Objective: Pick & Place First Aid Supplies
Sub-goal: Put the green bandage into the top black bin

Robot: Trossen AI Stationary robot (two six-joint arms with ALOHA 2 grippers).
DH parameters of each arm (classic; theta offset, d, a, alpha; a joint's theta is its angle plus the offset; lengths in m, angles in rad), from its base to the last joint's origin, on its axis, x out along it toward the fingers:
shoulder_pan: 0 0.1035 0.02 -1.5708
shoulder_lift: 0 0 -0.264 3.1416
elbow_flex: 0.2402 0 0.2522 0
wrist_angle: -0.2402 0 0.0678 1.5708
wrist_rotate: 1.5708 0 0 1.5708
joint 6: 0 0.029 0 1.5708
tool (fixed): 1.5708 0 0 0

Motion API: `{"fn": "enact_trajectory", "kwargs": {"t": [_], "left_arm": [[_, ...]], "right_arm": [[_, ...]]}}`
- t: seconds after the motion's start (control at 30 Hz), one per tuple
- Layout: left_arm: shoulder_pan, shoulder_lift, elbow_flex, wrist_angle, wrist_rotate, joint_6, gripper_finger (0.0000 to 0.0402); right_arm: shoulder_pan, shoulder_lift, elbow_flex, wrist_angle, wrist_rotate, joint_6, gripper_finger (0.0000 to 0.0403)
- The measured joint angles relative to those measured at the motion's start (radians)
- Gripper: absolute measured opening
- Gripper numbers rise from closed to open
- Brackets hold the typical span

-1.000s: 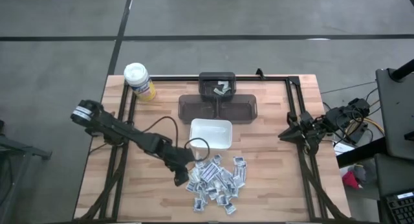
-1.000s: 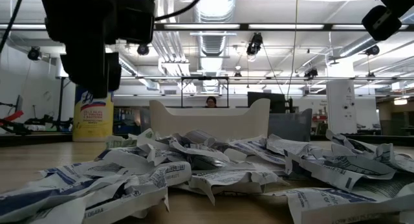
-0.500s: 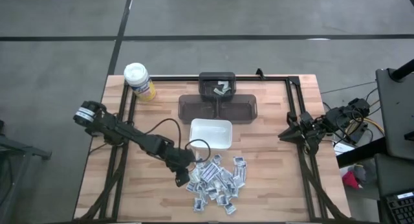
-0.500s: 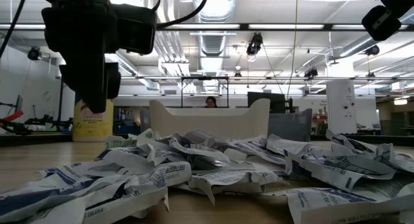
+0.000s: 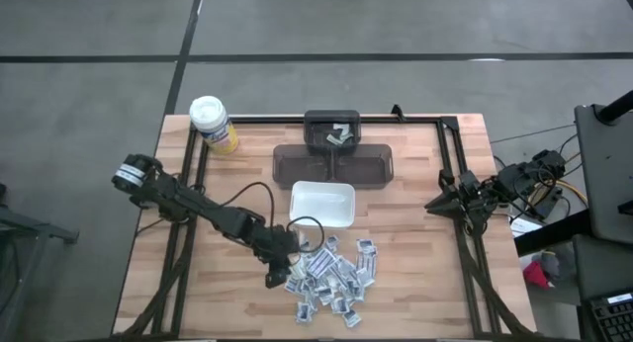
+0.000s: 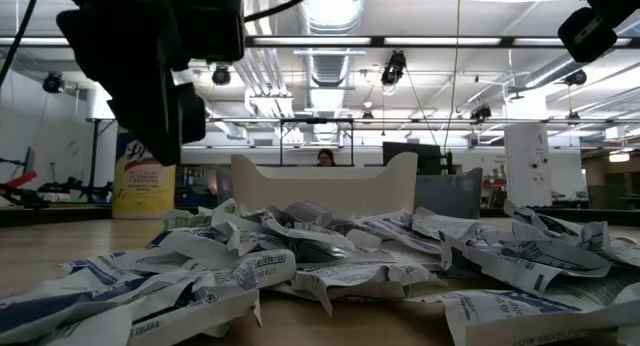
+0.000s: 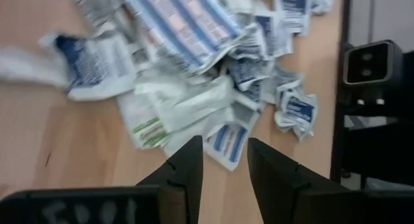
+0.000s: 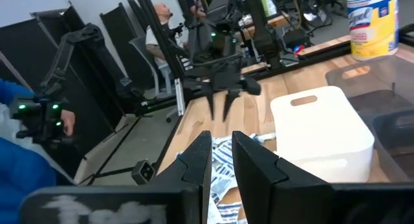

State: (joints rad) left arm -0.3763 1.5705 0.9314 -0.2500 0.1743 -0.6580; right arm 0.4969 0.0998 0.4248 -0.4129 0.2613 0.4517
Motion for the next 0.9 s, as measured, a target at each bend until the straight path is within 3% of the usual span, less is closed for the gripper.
{"fn": "enact_trajectory", "kwargs": {"t": [0.17,0.53,0.9], "left_arm": [[-0.011,0.002,0.000,0.012,0.008,-0.015,0.0115],[-0.036,0.002,0.055,0.034,0.004,-0.251,0.0115],[-0.104,0.008,0.137,0.024,-0.169,-0.454,0.0113]], "right_arm": [[0.000,0.000,0.000,0.000,0.004,-0.001,0.0059],[0.000,0.000,0.000,0.000,0.004,-0.034,0.0059],[0.000,0.000,0.001,0.000,0.003,-0.071,0.0059]]}}
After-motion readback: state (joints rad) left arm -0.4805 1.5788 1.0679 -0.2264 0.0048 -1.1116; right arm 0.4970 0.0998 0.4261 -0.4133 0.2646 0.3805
